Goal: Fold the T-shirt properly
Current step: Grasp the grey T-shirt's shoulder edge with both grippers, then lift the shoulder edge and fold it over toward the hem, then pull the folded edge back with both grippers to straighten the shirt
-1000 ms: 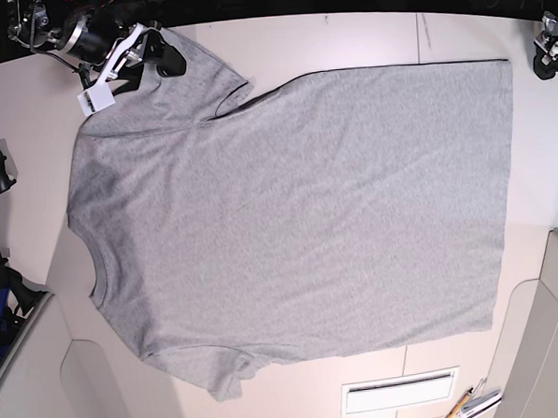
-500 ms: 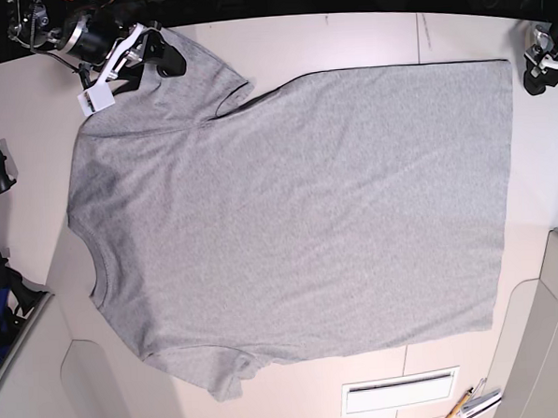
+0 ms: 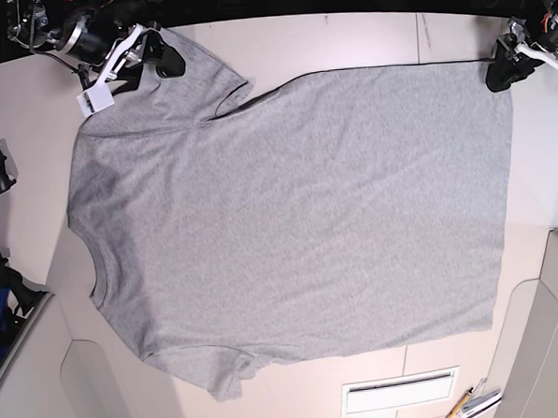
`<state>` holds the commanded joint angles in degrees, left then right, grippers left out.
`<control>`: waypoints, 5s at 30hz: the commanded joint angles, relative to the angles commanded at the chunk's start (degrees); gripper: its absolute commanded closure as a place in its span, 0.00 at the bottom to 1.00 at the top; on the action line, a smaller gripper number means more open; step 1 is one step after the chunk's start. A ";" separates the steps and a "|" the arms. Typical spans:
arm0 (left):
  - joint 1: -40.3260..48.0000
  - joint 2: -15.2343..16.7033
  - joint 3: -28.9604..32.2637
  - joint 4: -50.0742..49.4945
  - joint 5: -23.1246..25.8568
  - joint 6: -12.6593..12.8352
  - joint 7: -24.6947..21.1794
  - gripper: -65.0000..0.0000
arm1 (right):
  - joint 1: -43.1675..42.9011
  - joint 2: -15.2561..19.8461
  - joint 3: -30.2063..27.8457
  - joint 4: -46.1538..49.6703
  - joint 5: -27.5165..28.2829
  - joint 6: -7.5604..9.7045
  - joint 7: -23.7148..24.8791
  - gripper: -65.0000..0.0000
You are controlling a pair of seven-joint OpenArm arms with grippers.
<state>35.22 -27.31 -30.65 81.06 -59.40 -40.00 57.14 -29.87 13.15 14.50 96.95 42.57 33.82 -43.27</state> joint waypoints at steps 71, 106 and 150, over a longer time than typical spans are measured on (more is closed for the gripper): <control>-30.25 -1.18 1.14 -3.26 16.96 0.00 -14.88 0.60 | 40.48 0.00 2.21 -25.05 -3.48 0.46 -1.57 0.49; -27.76 0.07 -7.43 -12.57 8.22 0.00 -11.28 0.33 | 29.55 -3.45 13.66 -20.87 -2.34 0.46 0.70 0.32; -16.74 0.33 -6.10 10.93 10.71 0.00 -2.82 1.00 | 16.79 0.66 17.99 -5.99 5.79 0.72 -10.12 1.00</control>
<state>18.48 -26.98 -36.75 91.98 -48.69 -40.00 54.33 -13.08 13.80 32.49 90.96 48.36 34.54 -53.39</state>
